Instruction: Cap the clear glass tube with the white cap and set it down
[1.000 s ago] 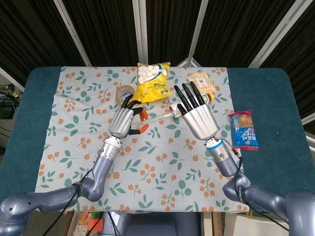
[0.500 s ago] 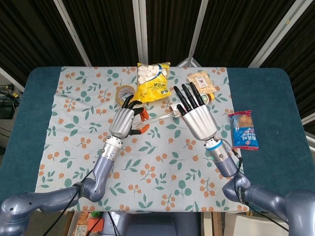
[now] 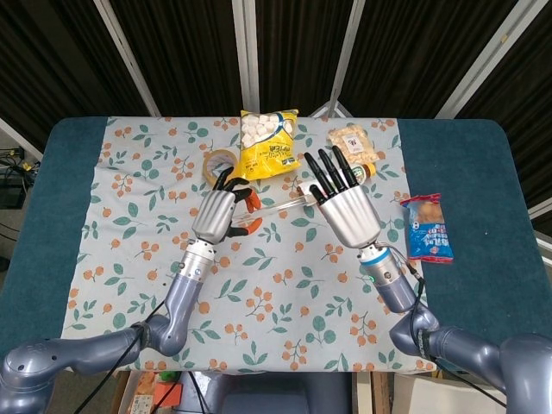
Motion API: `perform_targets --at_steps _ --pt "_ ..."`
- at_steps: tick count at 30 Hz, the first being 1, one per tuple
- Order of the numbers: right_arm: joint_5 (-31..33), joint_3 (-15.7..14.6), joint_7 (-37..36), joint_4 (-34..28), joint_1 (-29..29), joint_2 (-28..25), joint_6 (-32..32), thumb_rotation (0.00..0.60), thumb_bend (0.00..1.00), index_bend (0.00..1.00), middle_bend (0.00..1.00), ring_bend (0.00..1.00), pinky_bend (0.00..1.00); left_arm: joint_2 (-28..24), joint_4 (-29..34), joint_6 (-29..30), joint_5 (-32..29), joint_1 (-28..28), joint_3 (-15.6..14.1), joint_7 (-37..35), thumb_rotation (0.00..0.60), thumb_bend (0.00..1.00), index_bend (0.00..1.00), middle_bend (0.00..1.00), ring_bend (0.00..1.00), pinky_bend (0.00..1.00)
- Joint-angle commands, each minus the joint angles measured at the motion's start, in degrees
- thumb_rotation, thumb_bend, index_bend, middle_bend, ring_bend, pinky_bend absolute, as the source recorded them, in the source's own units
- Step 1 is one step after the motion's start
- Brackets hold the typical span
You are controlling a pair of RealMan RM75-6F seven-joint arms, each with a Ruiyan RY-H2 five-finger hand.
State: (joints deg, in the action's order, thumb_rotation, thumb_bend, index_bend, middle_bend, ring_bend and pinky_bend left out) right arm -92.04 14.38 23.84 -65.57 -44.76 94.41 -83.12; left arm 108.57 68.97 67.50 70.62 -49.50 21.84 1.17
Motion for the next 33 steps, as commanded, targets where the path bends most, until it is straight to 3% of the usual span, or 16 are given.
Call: perform_targets --at_steps 1,24,28,30,33 --pt "-0.1 -0.1 0.0 -0.2 0.1 -0.1 -0.1 0.6 0.39 0.61 0.12 0.0 0.01 0.1 0.2 0.0 0.0 0.0 0.0 0.2 0.6 0.67 0.71 0.76 0.24 0.02" --pt "-0.3 -0.5 0.7 -1.3 0.6 -0.3 0.1 0.6 0.39 0.61 0.12 0.0 0.01 0.7 1.6 0.8 -0.6 -0.1 0.6 1.9 0.6 0.67 0.71 0.76 0.24 0.02" --pt "-0.3 -0.5 0.9 -1.4 0.6 -0.4 0.2 0.6 0.4 0.51 0.11 0.0 0.01 0.9 1.4 1.0 -0.6 0.0 0.8 1.5 0.6 0.67 0.71 0.76 0.24 0.01" --pt "-0.2 -0.5 1.0 -1.4 0.7 -0.5 0.3 0.6 0.4 0.42 0.08 0.0 0.01 1.1 1.2 1.2 -0.6 0.0 0.9 1.3 0.6 0.67 0.71 0.76 0.24 0.01" --pt "0.0 -0.6 1.4 -1.5 0.8 -0.5 0.5 0.6 0.39 0.2 0.02 0.0 0.0 1.2 0.9 1.4 -0.5 -0.1 1.0 1.1 0.6 0.67 0.71 0.76 0.24 0.02"
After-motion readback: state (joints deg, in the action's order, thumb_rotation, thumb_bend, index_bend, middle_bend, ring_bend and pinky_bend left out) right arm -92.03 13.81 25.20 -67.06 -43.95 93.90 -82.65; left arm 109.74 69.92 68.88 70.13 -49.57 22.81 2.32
